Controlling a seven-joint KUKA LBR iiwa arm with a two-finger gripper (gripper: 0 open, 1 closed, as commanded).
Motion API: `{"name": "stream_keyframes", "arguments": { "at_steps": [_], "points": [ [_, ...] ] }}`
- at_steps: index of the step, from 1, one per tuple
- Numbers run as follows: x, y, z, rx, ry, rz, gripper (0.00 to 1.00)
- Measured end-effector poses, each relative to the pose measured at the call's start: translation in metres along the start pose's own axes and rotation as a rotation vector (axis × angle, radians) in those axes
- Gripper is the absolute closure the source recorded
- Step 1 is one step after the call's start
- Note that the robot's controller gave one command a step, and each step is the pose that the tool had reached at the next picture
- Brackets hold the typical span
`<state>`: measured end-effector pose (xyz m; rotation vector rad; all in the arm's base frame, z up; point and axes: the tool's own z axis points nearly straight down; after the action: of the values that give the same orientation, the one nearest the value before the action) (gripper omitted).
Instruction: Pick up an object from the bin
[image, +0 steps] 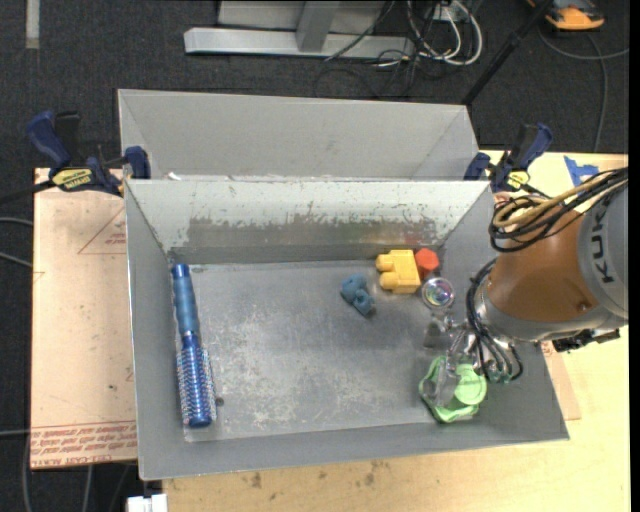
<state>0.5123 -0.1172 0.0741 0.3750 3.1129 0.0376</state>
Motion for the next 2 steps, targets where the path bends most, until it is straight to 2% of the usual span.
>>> {"name": "stream_keyframes", "arguments": {
  "at_steps": [1, 2],
  "points": [
    [0.004, 0.001, 0.002, -0.003, 0.011, -0.167, 0.00],
    [0.018, -0.011, -0.001, -0.005, -0.007, -0.146, 0.00]
  ]
}}
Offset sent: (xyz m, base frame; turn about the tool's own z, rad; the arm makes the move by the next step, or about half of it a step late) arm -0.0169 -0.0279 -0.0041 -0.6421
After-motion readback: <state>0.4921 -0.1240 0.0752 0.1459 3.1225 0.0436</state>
